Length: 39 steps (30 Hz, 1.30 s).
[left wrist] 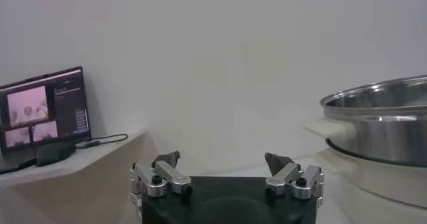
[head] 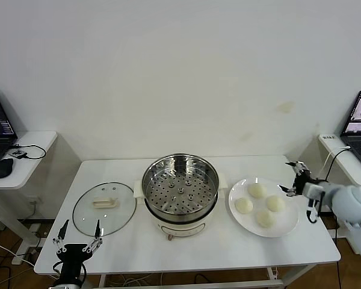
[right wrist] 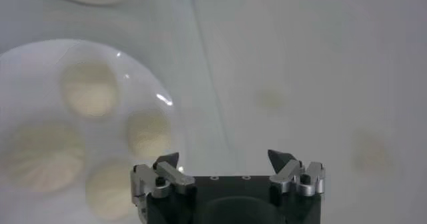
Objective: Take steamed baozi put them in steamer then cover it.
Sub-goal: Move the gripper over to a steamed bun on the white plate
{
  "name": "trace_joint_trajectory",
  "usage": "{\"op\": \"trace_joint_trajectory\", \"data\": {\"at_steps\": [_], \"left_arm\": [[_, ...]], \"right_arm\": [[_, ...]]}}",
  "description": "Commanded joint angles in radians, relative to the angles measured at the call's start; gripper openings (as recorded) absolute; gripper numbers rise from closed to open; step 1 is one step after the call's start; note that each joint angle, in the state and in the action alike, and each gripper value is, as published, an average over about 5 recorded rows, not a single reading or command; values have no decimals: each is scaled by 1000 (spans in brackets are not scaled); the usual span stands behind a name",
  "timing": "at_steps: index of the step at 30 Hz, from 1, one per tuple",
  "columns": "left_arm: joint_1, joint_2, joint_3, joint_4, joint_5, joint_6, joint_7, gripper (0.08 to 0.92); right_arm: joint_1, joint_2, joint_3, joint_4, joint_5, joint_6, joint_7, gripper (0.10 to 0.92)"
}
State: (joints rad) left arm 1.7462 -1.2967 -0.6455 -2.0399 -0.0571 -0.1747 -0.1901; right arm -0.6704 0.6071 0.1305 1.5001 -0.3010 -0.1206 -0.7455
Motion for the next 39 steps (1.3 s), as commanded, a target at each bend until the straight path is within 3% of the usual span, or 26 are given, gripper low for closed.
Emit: {"op": "trace_joint_trajectory", "data": {"at_steps": [1,11,39], "left_arm": [[-9,3,-21,16,2,-18,-9,823],[4,6,-53,17,-16,-38,-19,823],[21,0,-74,36,-2,-78,-24,823]], "right_arm": [[468,31,-454,-286,23,32,-260,823],[537,191,-532,-482,-63,102,-306,823],[523,344,-545,-667,-211,143,-254,787]]}}
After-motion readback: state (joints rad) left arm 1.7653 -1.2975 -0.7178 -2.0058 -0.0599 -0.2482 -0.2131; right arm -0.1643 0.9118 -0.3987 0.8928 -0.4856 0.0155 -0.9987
